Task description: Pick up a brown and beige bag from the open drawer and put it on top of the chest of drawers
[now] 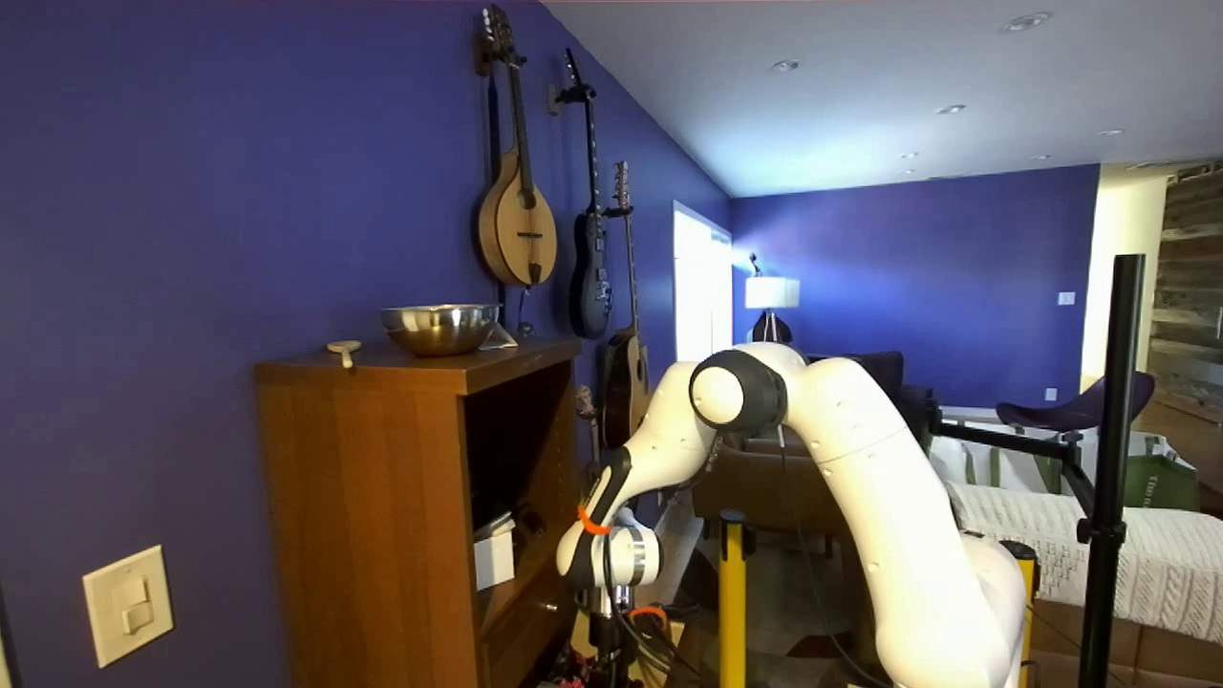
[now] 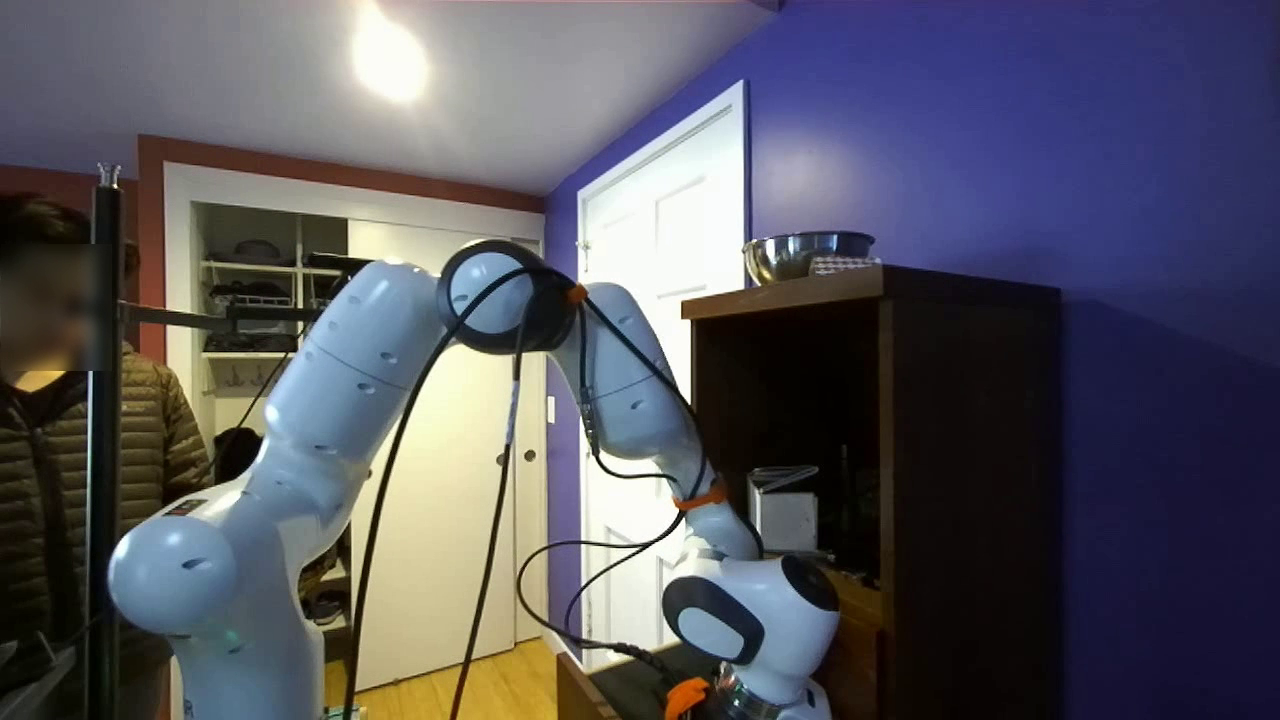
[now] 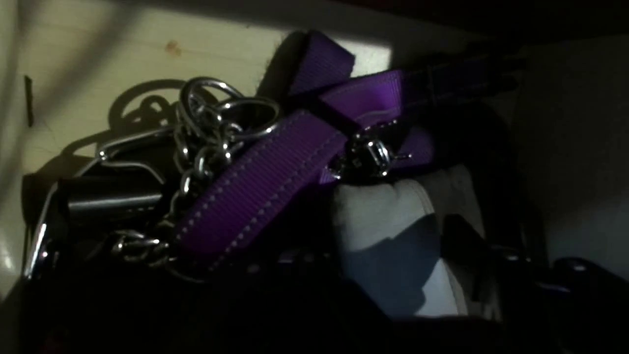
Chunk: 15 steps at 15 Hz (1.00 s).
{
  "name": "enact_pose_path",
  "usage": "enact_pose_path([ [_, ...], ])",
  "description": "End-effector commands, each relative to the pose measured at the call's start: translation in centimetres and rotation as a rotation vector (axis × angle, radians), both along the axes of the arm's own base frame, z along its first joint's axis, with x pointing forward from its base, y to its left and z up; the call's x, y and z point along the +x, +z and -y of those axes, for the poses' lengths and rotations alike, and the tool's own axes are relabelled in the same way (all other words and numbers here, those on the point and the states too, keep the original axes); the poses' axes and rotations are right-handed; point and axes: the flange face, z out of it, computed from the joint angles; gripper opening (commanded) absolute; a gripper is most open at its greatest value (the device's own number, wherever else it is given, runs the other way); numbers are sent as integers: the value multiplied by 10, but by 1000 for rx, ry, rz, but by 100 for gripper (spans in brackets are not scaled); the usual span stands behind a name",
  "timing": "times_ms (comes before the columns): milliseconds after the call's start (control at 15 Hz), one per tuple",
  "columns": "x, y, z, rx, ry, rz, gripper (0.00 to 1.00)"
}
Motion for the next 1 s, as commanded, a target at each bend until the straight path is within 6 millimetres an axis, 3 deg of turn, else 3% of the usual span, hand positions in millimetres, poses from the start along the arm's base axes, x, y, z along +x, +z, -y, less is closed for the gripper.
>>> enact_pose_path([
  [0, 8, 1, -13, 97, 56, 5, 31],
  [333, -2, 27, -21, 206, 147, 36, 1],
  [800, -14, 85, -15, 267, 128, 143, 2],
  [933, -19, 96, -13, 249, 102, 105, 2],
])
